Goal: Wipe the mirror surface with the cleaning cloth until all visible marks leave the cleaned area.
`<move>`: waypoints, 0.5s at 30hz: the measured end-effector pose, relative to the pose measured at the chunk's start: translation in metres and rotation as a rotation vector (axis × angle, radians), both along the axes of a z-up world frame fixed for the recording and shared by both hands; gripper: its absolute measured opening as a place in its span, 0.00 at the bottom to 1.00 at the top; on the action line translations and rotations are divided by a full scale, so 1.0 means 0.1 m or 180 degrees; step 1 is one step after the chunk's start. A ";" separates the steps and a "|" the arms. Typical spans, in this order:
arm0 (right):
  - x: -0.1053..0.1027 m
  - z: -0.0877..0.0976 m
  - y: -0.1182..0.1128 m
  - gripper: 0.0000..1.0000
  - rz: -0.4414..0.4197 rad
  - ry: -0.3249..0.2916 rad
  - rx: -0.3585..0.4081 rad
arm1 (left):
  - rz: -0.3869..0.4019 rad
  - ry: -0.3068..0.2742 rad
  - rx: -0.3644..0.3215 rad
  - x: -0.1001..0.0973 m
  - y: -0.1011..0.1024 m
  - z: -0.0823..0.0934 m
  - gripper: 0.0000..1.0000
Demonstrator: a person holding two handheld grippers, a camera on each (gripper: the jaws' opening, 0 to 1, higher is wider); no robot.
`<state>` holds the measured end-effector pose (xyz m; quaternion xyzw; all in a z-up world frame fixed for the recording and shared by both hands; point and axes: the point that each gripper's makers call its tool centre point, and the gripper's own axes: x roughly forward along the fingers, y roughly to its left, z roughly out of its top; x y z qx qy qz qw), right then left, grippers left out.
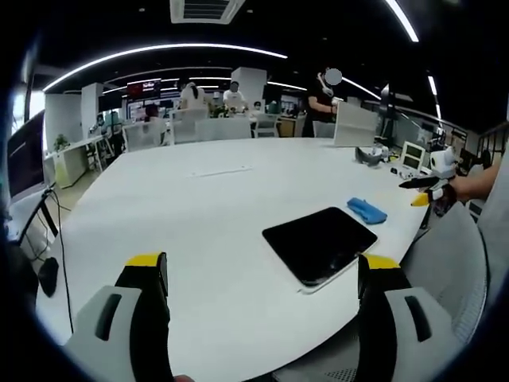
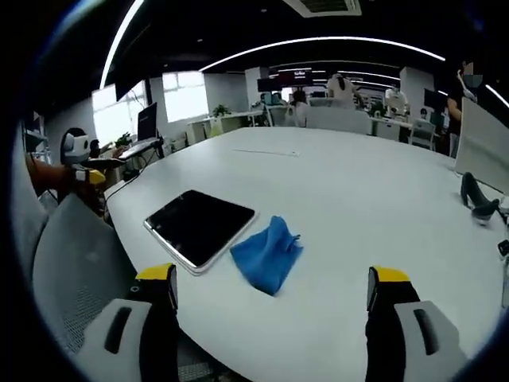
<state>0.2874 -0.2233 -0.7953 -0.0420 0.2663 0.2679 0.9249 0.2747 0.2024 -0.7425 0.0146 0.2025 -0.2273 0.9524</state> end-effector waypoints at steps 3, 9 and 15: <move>-0.02 -0.06 -0.03 0.98 -0.0052 0.0093 0.0002 | -0.0021 0.0000 -0.0009 -0.01 -0.02 0.02 0.99; -0.02 -0.10 -0.05 0.98 -0.0127 0.0175 -0.0002 | 0.0002 0.0040 -0.0026 -0.03 -0.01 0.00 0.99; 0.01 -0.13 -0.03 0.98 -0.0084 0.0242 -0.0033 | 0.0062 0.0039 -0.0060 -0.04 0.03 0.01 0.99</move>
